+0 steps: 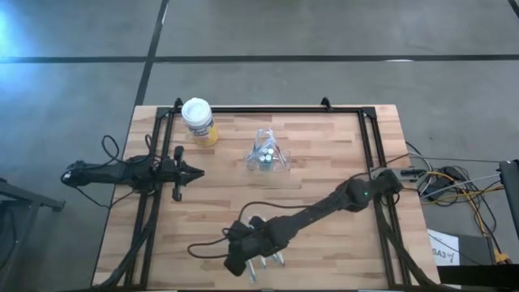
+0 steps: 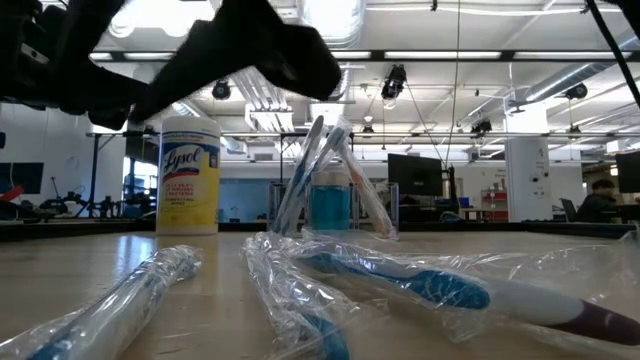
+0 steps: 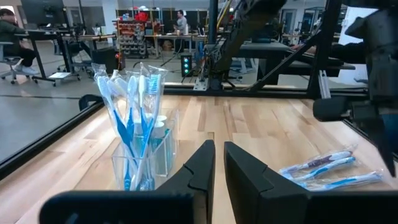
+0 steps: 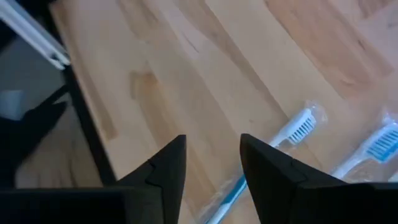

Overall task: Pick & Place toothbrushing station
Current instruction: Put the blue toothbrush into the left section of the transparent organizer

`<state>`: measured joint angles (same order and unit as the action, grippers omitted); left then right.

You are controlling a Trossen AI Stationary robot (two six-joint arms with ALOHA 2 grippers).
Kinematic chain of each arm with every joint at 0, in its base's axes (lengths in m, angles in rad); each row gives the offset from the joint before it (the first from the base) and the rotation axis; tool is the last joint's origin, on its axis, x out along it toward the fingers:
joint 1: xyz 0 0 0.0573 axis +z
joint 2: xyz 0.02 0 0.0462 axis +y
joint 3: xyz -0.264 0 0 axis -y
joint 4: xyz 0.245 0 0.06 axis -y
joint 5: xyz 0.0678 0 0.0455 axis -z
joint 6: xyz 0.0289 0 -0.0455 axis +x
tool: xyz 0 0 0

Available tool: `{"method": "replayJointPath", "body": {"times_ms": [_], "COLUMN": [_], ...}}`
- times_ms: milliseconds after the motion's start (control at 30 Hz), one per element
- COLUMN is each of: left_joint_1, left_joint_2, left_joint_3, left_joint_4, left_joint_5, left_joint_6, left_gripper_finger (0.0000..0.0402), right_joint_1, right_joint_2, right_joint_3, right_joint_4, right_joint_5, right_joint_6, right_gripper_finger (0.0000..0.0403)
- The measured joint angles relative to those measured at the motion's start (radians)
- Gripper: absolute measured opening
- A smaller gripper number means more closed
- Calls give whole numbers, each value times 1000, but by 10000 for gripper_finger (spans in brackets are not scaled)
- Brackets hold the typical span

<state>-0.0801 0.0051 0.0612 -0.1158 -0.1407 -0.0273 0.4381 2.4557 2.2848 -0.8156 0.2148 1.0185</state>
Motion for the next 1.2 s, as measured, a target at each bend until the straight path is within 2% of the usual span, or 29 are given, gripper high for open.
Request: {"method": "replayJointPath", "body": {"times_ms": [100, 267, 367, 633, 1200], "left_joint_1": [0, 0, 0, 0, 0], "left_joint_2": [2, 4, 6, 6, 6], "left_joint_3": [0, 0, 0, 0, 0], "left_joint_4": [-1, -4, -5, -6, -8], "left_joint_5": [0, 1, 2, 2, 18], "left_joint_6": [0, 0, 0, -8, -27], "left_gripper_finger": [35, 39, 41, 35, 35], "right_joint_1": [-7, -17, -19, -22, -53], "right_joint_2": [51, 70, 85, 99, 96], "right_joint_3": [72, 56, 57, 55, -67], "right_joint_4": [-83, -107, -117, -139, -40], "right_joint_5": [-7, -49, -83, -85, -106], "right_joint_6": [29, 105, 108, 85, 38], "right_gripper_finger": [159, 164, 164, 164, 160]}}
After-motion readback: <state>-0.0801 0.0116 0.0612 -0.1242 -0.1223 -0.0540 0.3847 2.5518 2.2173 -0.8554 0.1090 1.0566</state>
